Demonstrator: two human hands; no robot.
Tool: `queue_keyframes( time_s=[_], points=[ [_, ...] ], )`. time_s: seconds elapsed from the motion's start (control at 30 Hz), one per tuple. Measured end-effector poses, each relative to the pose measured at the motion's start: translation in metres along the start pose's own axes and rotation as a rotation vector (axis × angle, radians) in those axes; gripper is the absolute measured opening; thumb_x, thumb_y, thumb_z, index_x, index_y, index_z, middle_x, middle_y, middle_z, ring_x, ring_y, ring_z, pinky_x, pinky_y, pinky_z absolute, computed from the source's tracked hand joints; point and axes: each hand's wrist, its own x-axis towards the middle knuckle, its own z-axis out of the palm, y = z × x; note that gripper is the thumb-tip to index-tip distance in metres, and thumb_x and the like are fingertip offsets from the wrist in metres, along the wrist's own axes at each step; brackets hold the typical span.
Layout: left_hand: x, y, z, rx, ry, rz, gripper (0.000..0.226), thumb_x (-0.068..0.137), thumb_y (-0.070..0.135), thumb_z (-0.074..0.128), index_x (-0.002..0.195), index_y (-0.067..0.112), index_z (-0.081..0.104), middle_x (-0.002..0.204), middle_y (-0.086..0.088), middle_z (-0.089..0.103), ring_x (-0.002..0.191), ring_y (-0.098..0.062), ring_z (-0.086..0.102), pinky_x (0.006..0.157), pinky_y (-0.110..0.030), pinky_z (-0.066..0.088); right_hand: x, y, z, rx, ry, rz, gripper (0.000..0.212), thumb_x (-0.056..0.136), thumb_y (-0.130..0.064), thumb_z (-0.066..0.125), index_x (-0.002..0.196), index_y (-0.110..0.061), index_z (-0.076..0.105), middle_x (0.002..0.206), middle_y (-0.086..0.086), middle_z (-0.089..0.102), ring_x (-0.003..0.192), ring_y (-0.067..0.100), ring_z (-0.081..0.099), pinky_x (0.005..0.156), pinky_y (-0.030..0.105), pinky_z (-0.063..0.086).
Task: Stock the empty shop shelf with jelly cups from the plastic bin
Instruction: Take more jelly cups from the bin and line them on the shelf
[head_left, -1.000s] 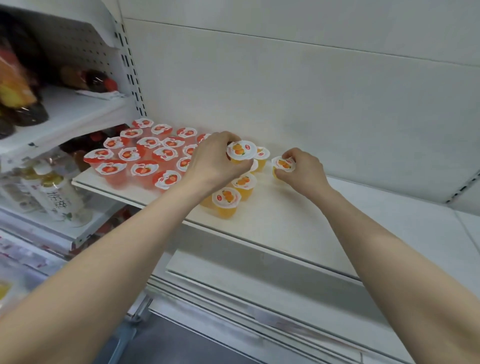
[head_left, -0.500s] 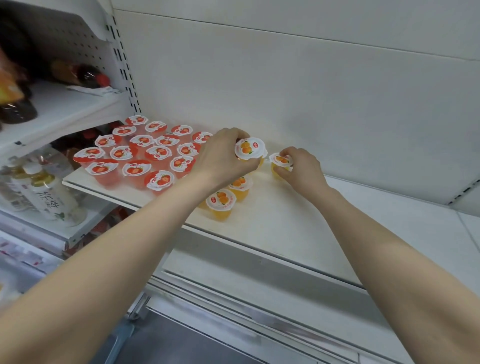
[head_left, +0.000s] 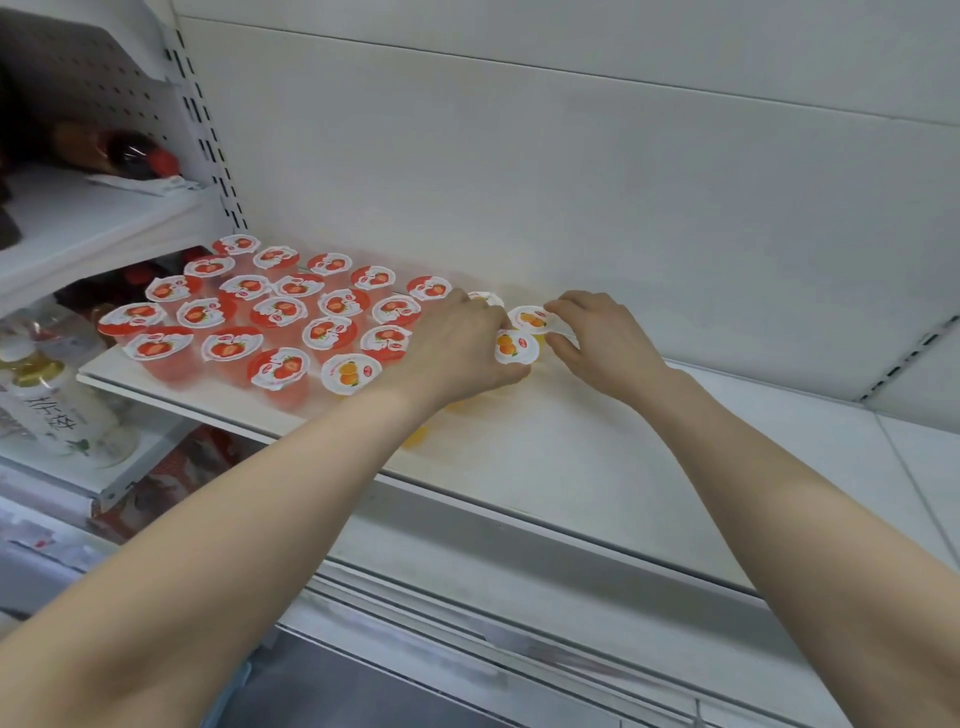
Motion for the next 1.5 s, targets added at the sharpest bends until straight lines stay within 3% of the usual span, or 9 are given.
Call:
queue_keyframes(
  time_s=[0.13,0.4,0.6,0.87,1.13,1.5],
  points=[
    [0.004,0.001,0.011,0.086,-0.020,-0.004,0.050,0.074,0.060,0.058,0.101,0.018,0.068,0.098,-0.002,0.068,0.097,-0.027,0.053,0.075,-0.033,0.038,-0.003,0.004,-0.003,-0.014,-0.007,0.003,0.040,0.096,-0.027,0.053,0.133,-0.015,0.055,0.132,0.007,0.056,0.117,0.032,0.051,0.092,0.042,0.041],
    [0.005,0.001,0.012,0.105,-0.047,-0.017,0.050,0.076,0.061,0.057,0.102,0.020,0.069,0.099,-0.002,0.068,0.099,-0.027,0.052,0.078,-0.033,0.036,-0.003,0.008,-0.006,-0.020,0.004,0.011,0.041,0.097,-0.026,0.054,0.136,-0.011,0.053,0.135,0.011,0.055,0.122,0.034,0.049,0.097,0.044,0.040],
    [-0.003,-0.003,0.004,0.079,-0.053,0.005,0.065,0.077,0.063,0.060,0.124,0.018,0.062,0.122,-0.004,0.063,0.117,-0.029,0.049,0.096,-0.037,0.039,-0.003,0.002,-0.013,-0.041,0.019,-0.013,0.042,0.099,-0.028,0.050,0.137,-0.010,0.051,0.136,0.011,0.055,0.123,0.034,0.048,0.097,0.044,0.039],
    [-0.032,-0.028,-0.032,0.054,0.023,0.007,0.055,0.091,0.046,0.056,0.138,0.017,0.050,0.135,-0.007,0.054,0.129,-0.028,0.040,0.104,-0.036,0.032,-0.008,-0.033,-0.025,-0.069,0.064,-0.078,0.039,0.099,-0.027,0.051,0.133,-0.009,0.054,0.129,0.012,0.058,0.117,0.036,0.052,0.093,0.045,0.041],
    [-0.095,-0.089,-0.083,0.069,0.149,-0.023,0.049,0.091,0.039,0.057,0.135,0.016,0.053,0.132,-0.008,0.056,0.126,-0.029,0.042,0.105,-0.039,0.034,-0.011,-0.125,-0.039,-0.087,0.128,-0.178,0.040,0.097,-0.028,0.052,0.133,-0.009,0.054,0.128,0.012,0.059,0.117,0.036,0.052,0.092,0.045,0.041],
    [-0.267,-0.240,-0.144,0.078,0.269,-0.120,0.042,0.089,0.034,0.060,0.126,0.013,0.060,0.119,-0.006,0.060,0.118,-0.028,0.047,0.101,-0.035,0.035,-0.010,-0.341,0.003,-0.022,0.248,-0.371,0.044,0.097,-0.030,0.046,0.131,-0.004,0.056,0.124,0.016,0.061,0.111,0.036,0.055,0.098,0.044,0.040]
  ],
)
